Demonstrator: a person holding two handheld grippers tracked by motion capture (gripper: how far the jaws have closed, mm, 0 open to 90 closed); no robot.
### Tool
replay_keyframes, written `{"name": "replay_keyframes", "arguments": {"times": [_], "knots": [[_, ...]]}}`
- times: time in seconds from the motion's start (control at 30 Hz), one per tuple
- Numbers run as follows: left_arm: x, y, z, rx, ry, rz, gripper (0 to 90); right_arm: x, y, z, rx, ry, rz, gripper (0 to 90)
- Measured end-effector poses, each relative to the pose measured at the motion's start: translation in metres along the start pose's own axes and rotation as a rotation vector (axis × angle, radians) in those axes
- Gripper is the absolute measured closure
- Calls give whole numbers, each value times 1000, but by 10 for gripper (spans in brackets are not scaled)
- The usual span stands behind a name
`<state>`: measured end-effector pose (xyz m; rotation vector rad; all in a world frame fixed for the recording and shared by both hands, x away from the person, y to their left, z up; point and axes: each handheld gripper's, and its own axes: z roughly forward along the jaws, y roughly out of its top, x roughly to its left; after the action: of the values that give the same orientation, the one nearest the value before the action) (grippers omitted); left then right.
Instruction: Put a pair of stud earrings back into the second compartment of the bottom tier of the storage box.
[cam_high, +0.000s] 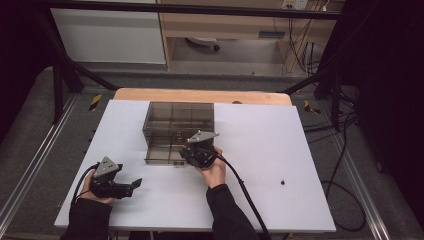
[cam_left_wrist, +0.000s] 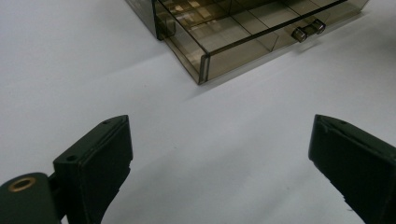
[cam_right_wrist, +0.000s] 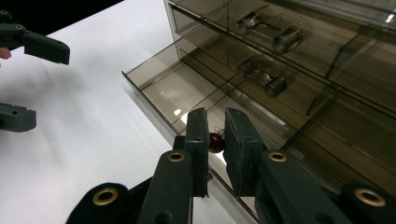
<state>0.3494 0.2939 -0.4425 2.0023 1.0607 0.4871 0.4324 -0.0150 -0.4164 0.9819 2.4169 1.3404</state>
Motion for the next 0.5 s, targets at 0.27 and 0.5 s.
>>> {"name": "replay_keyframes", "arguments": {"times": [0.27,0.5], "knots": [[0,0,0,0,-1,1,66,-2,-3,11,12,-9,13,802],[0,0,0,-1,-2,0,66,-5,-6,18,26,-22,24,802]]}}
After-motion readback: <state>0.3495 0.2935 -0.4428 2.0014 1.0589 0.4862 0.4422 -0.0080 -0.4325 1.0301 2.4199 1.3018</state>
